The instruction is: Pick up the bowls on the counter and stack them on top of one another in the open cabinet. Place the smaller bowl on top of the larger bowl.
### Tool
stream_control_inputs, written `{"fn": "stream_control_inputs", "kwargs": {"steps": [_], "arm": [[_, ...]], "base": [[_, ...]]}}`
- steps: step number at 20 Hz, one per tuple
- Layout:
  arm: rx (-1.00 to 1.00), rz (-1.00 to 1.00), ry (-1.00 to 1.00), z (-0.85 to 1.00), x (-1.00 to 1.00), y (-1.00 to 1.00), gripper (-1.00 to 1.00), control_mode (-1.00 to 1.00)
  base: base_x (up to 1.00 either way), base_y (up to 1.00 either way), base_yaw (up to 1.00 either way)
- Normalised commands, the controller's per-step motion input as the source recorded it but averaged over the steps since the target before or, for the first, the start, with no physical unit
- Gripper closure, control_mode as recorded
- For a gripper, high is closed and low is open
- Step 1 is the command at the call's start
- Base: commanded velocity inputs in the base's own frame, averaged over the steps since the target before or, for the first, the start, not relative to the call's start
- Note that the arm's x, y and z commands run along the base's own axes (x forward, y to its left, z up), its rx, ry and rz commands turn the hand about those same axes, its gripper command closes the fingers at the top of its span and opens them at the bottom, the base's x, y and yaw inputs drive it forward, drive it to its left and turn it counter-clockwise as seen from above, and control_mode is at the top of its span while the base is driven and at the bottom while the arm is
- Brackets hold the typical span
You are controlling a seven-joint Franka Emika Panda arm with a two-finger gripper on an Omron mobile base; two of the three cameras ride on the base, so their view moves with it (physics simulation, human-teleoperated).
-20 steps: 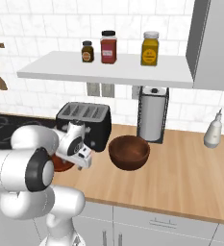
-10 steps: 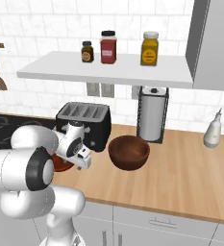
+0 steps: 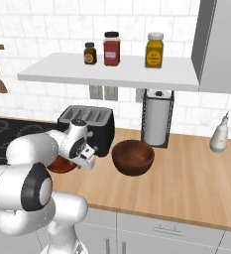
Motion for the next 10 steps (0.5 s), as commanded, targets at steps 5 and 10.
{"fn": "stream_control_inputs", "kwargs": {"steps": [5, 10], "arm": [[0.04, -0.16, -0.08, 0.93, -0.27, -0.45, 1.0, -1.0], [0.03, -0.25, 0.0, 0.92, -0.32, -0.82, 1.0, -1.0]], "base": [[0.0, 0.0, 0.0], [0.0, 0.0, 0.0]]}}
